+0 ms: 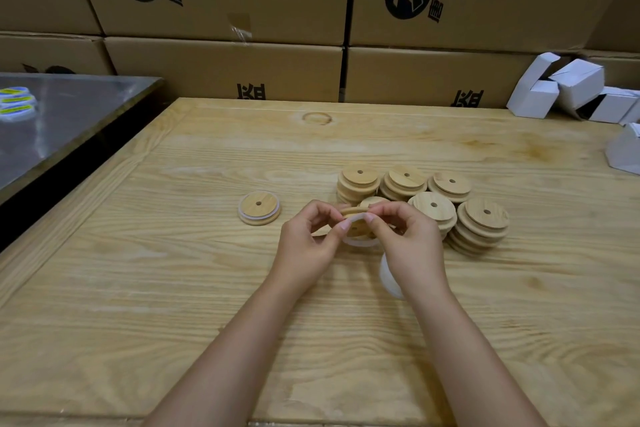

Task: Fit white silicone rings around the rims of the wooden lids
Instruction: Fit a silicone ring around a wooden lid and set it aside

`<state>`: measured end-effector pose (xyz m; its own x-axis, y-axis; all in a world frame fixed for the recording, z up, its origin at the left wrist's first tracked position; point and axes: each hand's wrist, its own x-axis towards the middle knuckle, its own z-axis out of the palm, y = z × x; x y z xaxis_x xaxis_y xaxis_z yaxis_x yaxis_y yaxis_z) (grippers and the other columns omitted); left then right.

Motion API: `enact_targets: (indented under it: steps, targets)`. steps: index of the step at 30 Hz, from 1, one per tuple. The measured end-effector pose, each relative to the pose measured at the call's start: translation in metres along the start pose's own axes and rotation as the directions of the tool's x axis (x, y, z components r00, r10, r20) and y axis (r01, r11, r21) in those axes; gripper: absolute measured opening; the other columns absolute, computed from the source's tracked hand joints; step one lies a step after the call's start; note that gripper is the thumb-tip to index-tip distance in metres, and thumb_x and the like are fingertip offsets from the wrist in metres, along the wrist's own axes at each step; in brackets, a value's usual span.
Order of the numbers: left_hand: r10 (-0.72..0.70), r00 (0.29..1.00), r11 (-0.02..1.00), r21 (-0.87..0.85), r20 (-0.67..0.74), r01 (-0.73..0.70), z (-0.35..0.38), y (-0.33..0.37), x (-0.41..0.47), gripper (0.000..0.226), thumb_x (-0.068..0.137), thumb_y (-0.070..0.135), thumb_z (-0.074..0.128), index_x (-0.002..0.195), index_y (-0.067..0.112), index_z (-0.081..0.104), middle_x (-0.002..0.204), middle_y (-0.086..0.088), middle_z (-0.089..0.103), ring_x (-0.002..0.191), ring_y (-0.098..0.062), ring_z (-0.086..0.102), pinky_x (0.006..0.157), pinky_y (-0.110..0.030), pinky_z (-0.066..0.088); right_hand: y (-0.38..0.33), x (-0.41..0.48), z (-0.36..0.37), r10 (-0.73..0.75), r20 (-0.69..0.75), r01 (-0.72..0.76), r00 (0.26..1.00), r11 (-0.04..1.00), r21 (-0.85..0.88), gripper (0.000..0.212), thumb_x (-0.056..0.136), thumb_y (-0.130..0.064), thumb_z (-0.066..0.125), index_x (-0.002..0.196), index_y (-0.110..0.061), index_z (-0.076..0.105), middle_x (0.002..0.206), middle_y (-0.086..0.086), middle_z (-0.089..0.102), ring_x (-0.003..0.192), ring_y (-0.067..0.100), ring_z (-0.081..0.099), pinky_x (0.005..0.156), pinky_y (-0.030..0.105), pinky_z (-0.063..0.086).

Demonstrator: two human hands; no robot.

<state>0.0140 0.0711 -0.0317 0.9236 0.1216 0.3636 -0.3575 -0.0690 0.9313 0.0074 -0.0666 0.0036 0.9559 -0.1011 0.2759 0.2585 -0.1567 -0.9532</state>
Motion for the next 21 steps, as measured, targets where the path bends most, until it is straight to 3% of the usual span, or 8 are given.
enact_targets:
  steps: [3, 11, 17, 21]
  targets:
    - [0.022, 1.000, 1.000, 0.021, 0.009, -0.023, 0.0008, 0.0006, -0.0015, 0.023, 0.079, 0.002, 0.070, 0.078, 0.022, 0.058, 0.085, 0.014, 0.069, 0.090, -0.009, 0.066, 0.062, -0.020, 0.053, -0.0006, -0.0004, 0.0003, 0.009, 0.013, -0.009, 1.000, 1.000, 0.017, 0.018, 0.082, -0.002, 0.067, 0.075, -0.019, 0.065, 0.080, -0.006, 0.066, 0.069, -0.004, 0.059, 0.068, 0.011, 0.047]
    - [0.044, 0.999, 0.996, 0.073, -0.006, -0.043, 0.0004, 0.0005, -0.0003, 0.021, 0.087, 0.002, 0.061, 0.079, 0.022, 0.060, 0.085, 0.009, 0.068, 0.083, -0.007, 0.067, 0.073, -0.019, 0.051, 0.0005, 0.0003, -0.0015, 0.046, -0.013, -0.046, 0.999, 0.999, 0.017, 0.017, 0.081, -0.004, 0.069, 0.075, -0.020, 0.067, 0.080, -0.005, 0.069, 0.073, 0.000, 0.063, 0.070, 0.015, 0.050]
    - [0.062, 0.998, 0.993, 0.102, -0.030, -0.058, 0.0010, -0.0003, -0.0004, 0.025, 0.088, 0.001, 0.058, 0.079, 0.024, 0.057, 0.084, 0.023, 0.069, 0.083, 0.001, 0.066, 0.072, -0.012, 0.048, 0.0003, 0.0006, 0.0000, 0.037, -0.034, -0.037, 0.999, 0.999, -0.008, 0.017, 0.081, -0.005, 0.069, 0.075, -0.021, 0.068, 0.078, -0.008, 0.069, 0.072, -0.002, 0.063, 0.071, 0.013, 0.050]
    - [0.083, 0.995, 0.988, 0.133, -0.056, -0.075, 0.0013, -0.0012, -0.0011, 0.022, 0.089, 0.008, 0.058, 0.080, 0.028, 0.056, 0.083, 0.024, 0.068, 0.080, -0.001, 0.066, 0.071, -0.019, 0.051, 0.0002, -0.0004, 0.0003, 0.027, -0.047, -0.028, 0.999, 1.000, -0.006, 0.019, 0.081, -0.005, 0.069, 0.074, -0.023, 0.068, 0.076, -0.010, 0.069, 0.070, -0.005, 0.062, 0.068, 0.008, 0.047]
